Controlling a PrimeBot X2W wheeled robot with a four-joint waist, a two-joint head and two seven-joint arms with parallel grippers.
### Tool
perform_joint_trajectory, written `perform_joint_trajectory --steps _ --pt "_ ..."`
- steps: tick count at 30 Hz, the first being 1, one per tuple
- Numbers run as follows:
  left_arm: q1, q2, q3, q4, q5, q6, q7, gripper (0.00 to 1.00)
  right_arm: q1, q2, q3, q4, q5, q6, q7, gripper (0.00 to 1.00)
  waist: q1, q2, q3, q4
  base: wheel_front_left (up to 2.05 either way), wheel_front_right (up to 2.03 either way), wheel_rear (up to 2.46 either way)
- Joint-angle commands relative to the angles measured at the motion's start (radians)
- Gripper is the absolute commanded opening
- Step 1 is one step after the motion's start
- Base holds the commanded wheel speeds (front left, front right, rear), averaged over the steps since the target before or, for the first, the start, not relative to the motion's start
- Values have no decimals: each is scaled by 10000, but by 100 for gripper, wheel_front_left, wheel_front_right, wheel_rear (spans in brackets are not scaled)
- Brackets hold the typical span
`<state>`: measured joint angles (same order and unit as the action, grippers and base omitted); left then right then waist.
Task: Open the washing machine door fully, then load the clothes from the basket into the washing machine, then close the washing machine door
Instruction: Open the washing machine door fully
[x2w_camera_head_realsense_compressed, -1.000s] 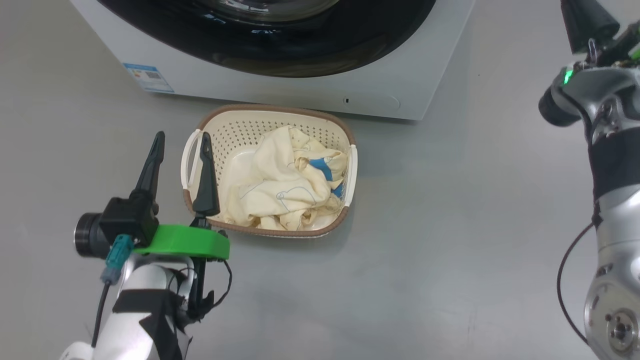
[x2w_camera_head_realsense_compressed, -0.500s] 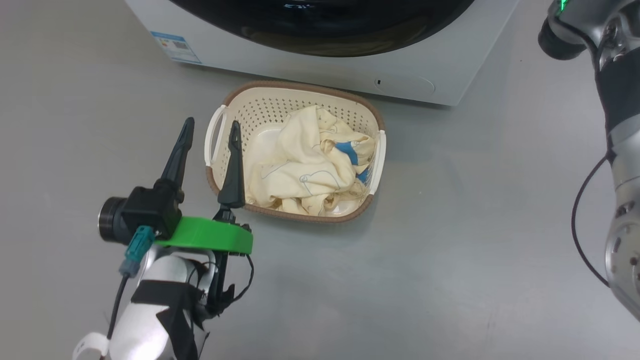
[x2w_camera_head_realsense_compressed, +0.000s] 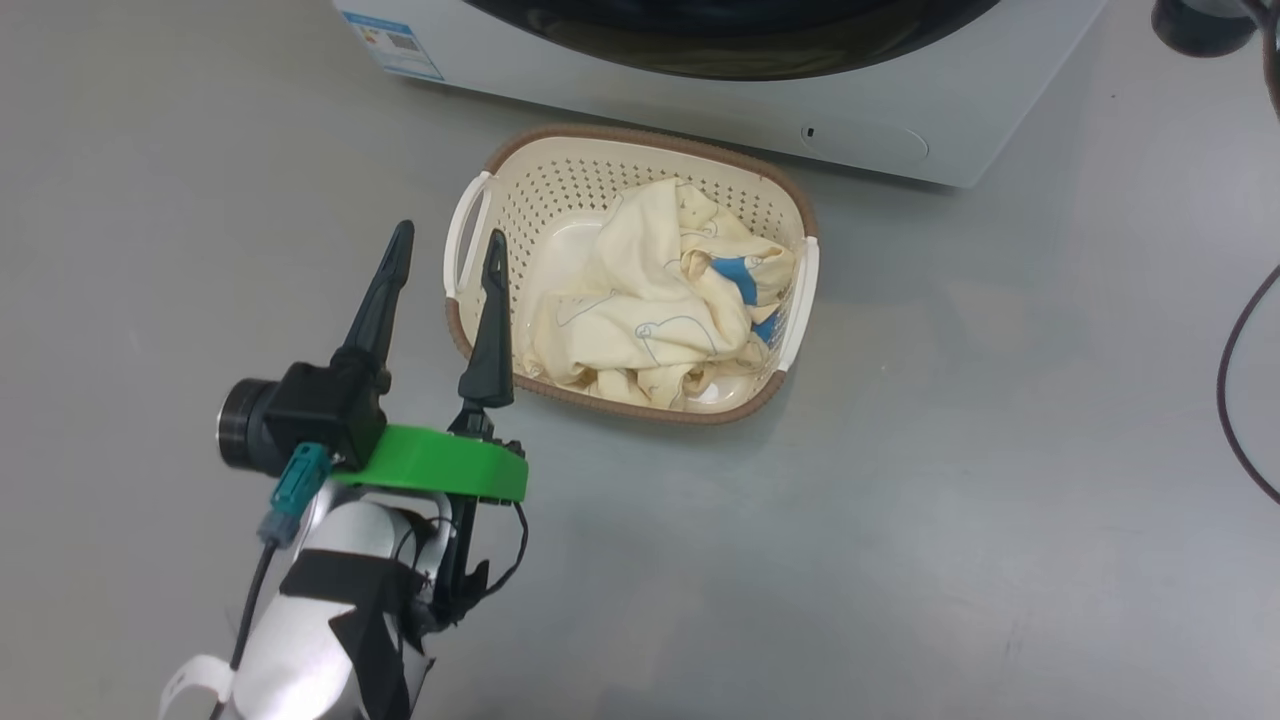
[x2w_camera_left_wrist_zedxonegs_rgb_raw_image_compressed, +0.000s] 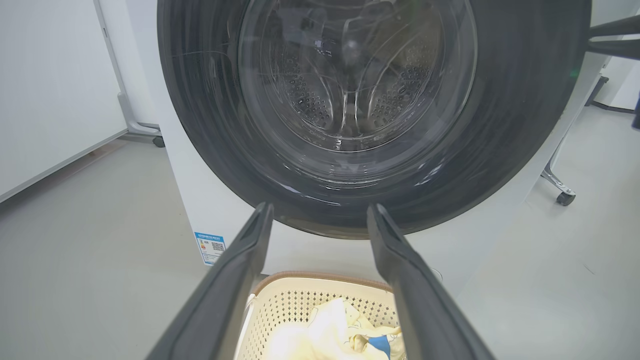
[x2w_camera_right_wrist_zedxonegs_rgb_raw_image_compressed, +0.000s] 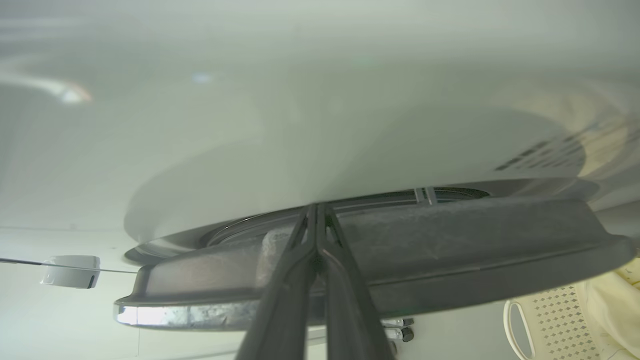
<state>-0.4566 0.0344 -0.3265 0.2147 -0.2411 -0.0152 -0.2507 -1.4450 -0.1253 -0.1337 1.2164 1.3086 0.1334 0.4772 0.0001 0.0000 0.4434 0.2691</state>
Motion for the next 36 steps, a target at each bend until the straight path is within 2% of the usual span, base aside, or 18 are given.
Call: perform_joint_trajectory --steps 1,17,27,36 --pt "-296 159 272 -373 -98 73 -111 100 -641 158 122 -155 -121 -27 93 0 -1 0 26 45 0 0 0" --pt "-405 158 184 -459 -212 204 -111 100 -1190 246 677 393 -657 -27 967 0 -1 0 274 135 0 0 0" --pt "-369 158 292 -413 -214 241 -111 100 -700 316 804 -111 -577 -27 1631 0 -1 0 215 31 0 0 0" --pt "-338 158 449 -310 -181 269 -111 100 153 567 1085 -1098 -361 -27 2616 0 -1 0 101 -148 0 0 0"
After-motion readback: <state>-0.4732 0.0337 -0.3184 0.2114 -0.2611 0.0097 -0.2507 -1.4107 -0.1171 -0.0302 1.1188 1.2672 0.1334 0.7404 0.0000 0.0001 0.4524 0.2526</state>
